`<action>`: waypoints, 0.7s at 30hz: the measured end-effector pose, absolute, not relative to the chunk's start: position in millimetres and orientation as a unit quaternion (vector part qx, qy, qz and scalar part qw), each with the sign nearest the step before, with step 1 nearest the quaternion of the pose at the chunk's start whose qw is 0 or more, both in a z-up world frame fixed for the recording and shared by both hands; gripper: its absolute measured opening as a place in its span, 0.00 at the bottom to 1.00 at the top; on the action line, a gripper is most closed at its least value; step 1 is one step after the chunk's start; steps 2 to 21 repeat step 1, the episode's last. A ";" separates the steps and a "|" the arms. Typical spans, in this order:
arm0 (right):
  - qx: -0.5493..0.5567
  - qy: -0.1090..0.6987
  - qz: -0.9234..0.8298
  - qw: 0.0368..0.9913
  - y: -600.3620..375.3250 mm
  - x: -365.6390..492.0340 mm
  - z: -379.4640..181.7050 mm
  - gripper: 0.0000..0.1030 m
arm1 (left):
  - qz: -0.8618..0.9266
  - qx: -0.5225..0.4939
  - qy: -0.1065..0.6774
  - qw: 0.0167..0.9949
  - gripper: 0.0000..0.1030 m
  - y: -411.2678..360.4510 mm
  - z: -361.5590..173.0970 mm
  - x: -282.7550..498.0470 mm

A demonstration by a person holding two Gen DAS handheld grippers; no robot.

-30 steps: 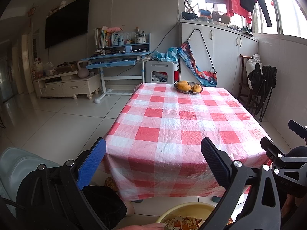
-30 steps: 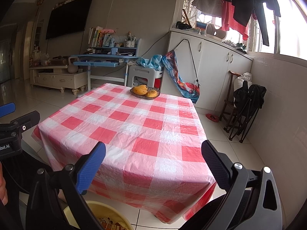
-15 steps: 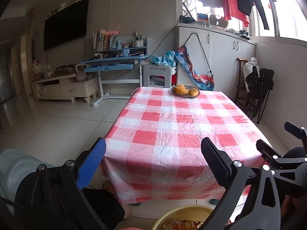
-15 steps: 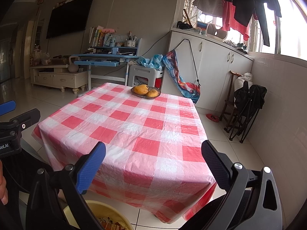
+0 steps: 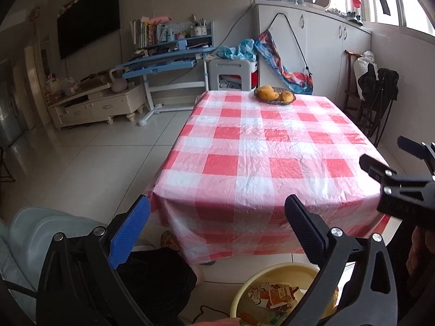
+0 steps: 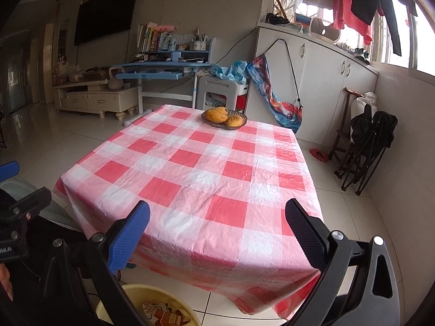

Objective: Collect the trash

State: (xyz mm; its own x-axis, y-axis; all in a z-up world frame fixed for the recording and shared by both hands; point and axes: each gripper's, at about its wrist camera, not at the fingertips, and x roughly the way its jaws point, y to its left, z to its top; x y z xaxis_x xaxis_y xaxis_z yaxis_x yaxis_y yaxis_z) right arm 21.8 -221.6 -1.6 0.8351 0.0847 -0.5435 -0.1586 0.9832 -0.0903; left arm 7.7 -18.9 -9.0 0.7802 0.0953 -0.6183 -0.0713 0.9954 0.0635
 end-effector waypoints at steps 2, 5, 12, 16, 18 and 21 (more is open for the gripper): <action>-0.065 0.290 0.066 0.952 -222.6 33.4 -2.1 0.93 | 0.047 0.016 0.338 0.940 0.93 -17.3 -12.7 9.6; -0.065 0.290 0.066 0.952 -222.6 33.4 -2.1 0.93 | 0.047 0.016 0.338 0.940 0.93 -17.3 -12.7 9.6; -0.065 0.290 0.066 0.952 -222.6 33.4 -2.1 0.93 | 0.047 0.016 0.338 0.940 0.93 -17.3 -12.7 9.6; -0.065 0.290 0.066 0.952 -222.6 33.4 -2.1 0.93 | 0.047 0.016 0.338 0.940 0.93 -17.3 -12.7 9.6; -0.065 0.290 0.066 0.952 -222.6 33.4 -2.1 0.93 | 0.047 0.016 0.338 0.940 0.93 -17.3 -12.7 9.6; -0.065 0.290 0.066 0.952 -222.6 33.4 -2.1 0.93 | 0.047 0.016 0.338 0.940 0.93 -17.3 -12.7 9.6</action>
